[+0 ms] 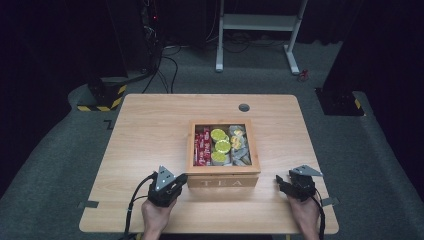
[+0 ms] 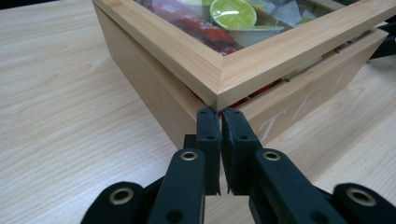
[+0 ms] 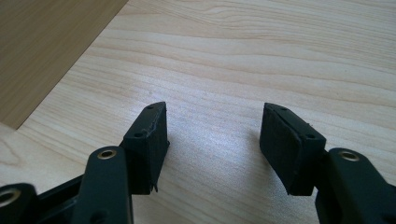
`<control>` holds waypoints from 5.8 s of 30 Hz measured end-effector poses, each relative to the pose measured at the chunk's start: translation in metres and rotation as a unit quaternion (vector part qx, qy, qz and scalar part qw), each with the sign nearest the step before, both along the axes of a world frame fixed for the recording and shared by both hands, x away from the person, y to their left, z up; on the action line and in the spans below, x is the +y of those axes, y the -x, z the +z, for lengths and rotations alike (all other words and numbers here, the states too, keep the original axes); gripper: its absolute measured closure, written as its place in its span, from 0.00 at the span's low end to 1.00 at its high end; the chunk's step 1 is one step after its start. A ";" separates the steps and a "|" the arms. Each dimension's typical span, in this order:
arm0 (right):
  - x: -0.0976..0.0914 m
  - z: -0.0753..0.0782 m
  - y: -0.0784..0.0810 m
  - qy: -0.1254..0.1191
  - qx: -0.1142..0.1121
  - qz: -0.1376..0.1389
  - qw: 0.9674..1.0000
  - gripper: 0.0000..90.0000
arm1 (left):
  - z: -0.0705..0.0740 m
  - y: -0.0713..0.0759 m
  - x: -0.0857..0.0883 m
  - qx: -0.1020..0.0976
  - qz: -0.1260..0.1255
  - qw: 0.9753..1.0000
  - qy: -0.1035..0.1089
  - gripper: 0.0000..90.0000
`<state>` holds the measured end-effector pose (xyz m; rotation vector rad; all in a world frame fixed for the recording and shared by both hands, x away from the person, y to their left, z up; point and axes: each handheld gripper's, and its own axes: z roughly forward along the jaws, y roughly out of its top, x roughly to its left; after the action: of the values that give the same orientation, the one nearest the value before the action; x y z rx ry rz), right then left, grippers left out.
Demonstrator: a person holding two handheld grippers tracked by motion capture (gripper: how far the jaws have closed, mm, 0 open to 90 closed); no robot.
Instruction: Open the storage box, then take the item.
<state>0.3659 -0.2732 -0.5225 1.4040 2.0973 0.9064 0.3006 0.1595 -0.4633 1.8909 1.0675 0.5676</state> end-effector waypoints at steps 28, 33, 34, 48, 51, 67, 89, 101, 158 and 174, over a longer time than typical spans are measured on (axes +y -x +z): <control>0.000 0.000 0.000 0.000 0.000 0.001 1.000 0.46 | 0.041 -0.027 -0.001 -0.004 -0.002 0.999 0.036 0.89; 0.000 0.000 0.000 -0.001 0.000 0.000 1.000 0.46 | 0.045 -0.032 -0.001 0.004 -0.005 0.999 0.044 0.89; 0.000 0.000 0.000 -0.001 0.000 0.000 1.000 0.46 | 0.046 -0.033 -0.001 0.005 -0.005 0.999 0.048 0.89; 0.000 0.000 0.000 -0.001 0.000 0.000 1.000 0.46 | 0.060 -0.048 -0.002 0.008 -0.009 0.998 0.061 0.88; 0.000 0.000 0.000 -0.001 0.000 0.001 1.000 0.46 | 0.062 -0.051 -0.002 0.008 -0.011 0.998 0.060 0.88; 0.000 0.000 0.000 -0.002 0.001 0.000 1.000 0.46 | 0.073 -0.068 -0.008 0.014 -0.022 0.998 0.064 0.87; 0.000 0.000 0.000 -0.001 0.001 0.000 1.000 0.46 | 0.075 -0.087 -0.014 0.023 -0.029 0.997 0.074 0.84; 0.000 0.000 0.000 -0.001 0.001 0.000 1.000 0.45 | 0.073 -0.094 -0.016 0.028 -0.029 0.996 0.077 0.81; 0.032 0.069 -0.002 -0.132 -0.016 0.162 0.978 0.54 | 0.083 -0.102 -0.016 0.027 -0.039 0.996 0.071 0.80; 0.082 0.080 -0.020 -0.123 -0.020 0.220 0.967 0.51 | 0.086 -0.105 -0.017 0.030 -0.038 0.997 0.066 0.79</control>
<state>0.3862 -0.1909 -0.4428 1.0258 2.3759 1.3957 0.4053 0.1425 -0.3770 1.8341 1.0412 0.3913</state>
